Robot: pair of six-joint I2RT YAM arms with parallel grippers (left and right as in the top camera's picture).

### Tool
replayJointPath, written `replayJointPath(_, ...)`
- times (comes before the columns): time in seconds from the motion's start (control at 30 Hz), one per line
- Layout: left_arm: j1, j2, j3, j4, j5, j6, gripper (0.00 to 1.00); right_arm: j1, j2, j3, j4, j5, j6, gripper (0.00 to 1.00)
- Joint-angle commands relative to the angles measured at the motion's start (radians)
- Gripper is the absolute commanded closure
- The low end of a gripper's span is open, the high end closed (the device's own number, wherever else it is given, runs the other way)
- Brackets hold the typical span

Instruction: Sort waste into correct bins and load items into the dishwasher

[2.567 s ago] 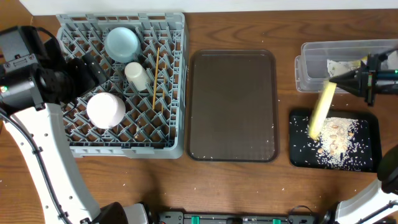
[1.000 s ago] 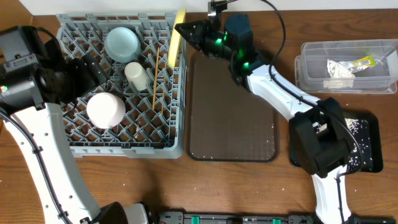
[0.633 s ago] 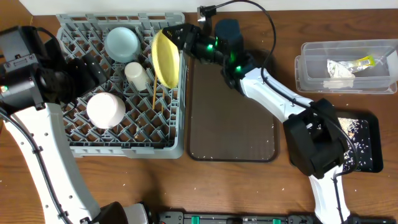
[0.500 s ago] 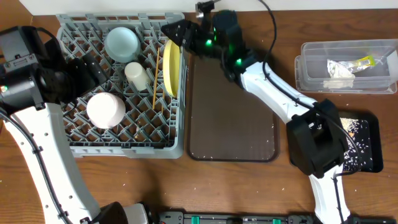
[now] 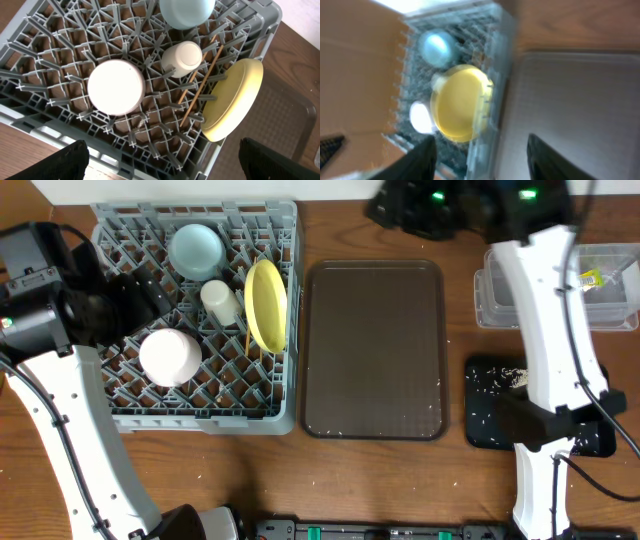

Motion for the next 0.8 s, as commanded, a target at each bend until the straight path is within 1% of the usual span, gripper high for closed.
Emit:
replayJointPath(0.0, 0.005, -0.001, 0.002, -0.002, -0.006, -0.009, 0.04, -0.020, -0.003, 0.162, -0.197, 0.145, -0.127, 0.46)
replayJointPath(0.03, 0.005, -0.001, 0.002, -0.002, -0.006, -0.009, 0.04, -0.024, -0.017, 0.189, -0.202, 0.119, -0.232, 0.50)
replayJointPath(0.17, 0.005, -0.001, 0.002, -0.002, -0.006, -0.009, 0.04, -0.023, -0.144, 0.174, -0.202, 0.096, -0.250, 0.46)
replayJointPath(0.23, 0.005, -0.001, 0.002, -0.002, -0.006, -0.009, 0.04, -0.023, -0.203, 0.148, -0.202, 0.101, -0.270, 0.42)
replayJointPath(0.27, 0.005, -0.001, 0.002, -0.002, -0.006, -0.009, 0.04, -0.023, -0.245, 0.115, -0.202, 0.116, -0.292, 0.23)
replayJointPath(0.3, 0.005, -0.001, 0.002, -0.002, -0.006, -0.009, 0.04, -0.023, -0.277, 0.084, -0.202, 0.138, -0.303, 0.01)
replayJointPath(0.37, 0.005, -0.001, 0.002, -0.002, -0.006, -0.009, 0.04, -0.023, -0.365, -0.029, -0.202, 0.203, -0.317, 0.01)
replayJointPath(0.4, 0.005, -0.001, 0.002, -0.002, -0.006, -0.009, 0.04, -0.023, -0.465, -0.176, -0.202, 0.283, -0.316, 0.01)
replayJointPath(0.43, 0.005, -0.001, 0.002, -0.002, -0.006, -0.009, 0.04, -0.023, -0.509, -0.244, -0.202, 0.310, -0.316, 0.01)
replayJointPath(0.47, 0.005, -0.001, 0.002, -0.002, -0.006, -0.009, 0.04, -0.023, -0.557, -0.320, -0.202, 0.328, -0.316, 0.01)
replayJointPath(0.5, 0.005, -0.001, 0.002, -0.002, -0.006, -0.009, 0.04, -0.023, -0.649, -0.453, -0.201, 0.331, -0.317, 0.01)
replayJointPath(0.53, 0.005, -0.001, 0.002, -0.002, -0.006, -0.009, 0.04, -0.023, -0.708, -0.533, -0.201, 0.335, -0.317, 0.01)
replayJointPath(0.63, 0.005, -0.001, 0.002, -0.002, -0.006, -0.009, 0.04, -0.023, -0.848, -0.695, -0.201, 0.367, -0.316, 0.01)
replayJointPath(0.67, 0.005, -0.001, 0.002, -0.002, -0.006, -0.009, 0.04, -0.023, -0.928, -0.769, -0.201, 0.403, -0.315, 0.01)
replayJointPath(0.77, 0.005, -0.001, 0.002, -0.002, -0.006, -0.009, 0.04, -0.023, -1.038, -0.859, -0.201, 0.439, -0.313, 0.01)
